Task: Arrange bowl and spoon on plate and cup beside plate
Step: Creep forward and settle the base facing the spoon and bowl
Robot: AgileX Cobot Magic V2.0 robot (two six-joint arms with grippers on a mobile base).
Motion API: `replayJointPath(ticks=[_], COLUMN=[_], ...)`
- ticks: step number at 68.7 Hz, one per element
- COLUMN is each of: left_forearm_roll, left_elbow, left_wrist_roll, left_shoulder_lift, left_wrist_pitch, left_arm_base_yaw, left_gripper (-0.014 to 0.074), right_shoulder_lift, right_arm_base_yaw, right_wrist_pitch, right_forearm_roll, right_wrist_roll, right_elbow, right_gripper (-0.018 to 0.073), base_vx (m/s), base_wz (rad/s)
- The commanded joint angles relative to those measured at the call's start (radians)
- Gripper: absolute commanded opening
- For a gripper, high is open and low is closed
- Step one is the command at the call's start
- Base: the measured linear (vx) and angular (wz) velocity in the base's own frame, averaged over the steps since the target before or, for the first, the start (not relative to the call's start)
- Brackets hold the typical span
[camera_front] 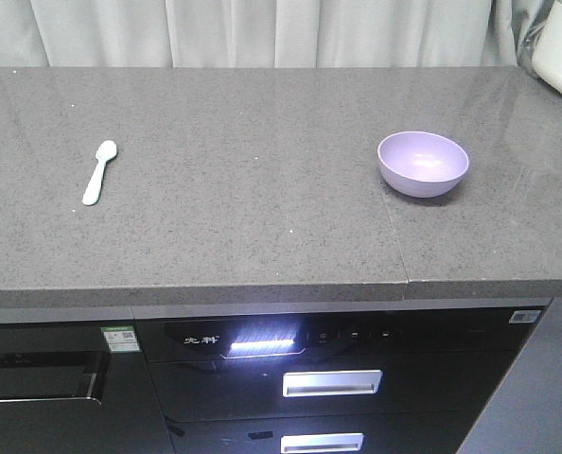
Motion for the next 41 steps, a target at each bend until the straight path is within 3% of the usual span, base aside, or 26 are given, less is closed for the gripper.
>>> replayJointPath(ticks=[1,41], left_forearm_roll=[-0.008,-0.008], left_elbow=[0.030,0.030], left_wrist_roll=[-0.008,-0.008], left_shoulder_lift=[0.009,0.009], left_wrist_pitch=[-0.069,-0.069], left_arm_base_yaw=[0.003,0.003], left_gripper=[-0.0006,-0.0006], right_shoulder_lift=[-0.011,-0.011], right_arm_base_yaw=[-0.007,-0.007], right_wrist_pitch=[-0.070,-0.070], right_forearm_roll=[-0.007,-0.007], right_wrist_roll=[-0.011,-0.011], right_elbow=[0.016,0.016], right_gripper=[-0.0005,-0.0005], base_vx=[0.06,0.05], base_wz=[-0.02,-0.01])
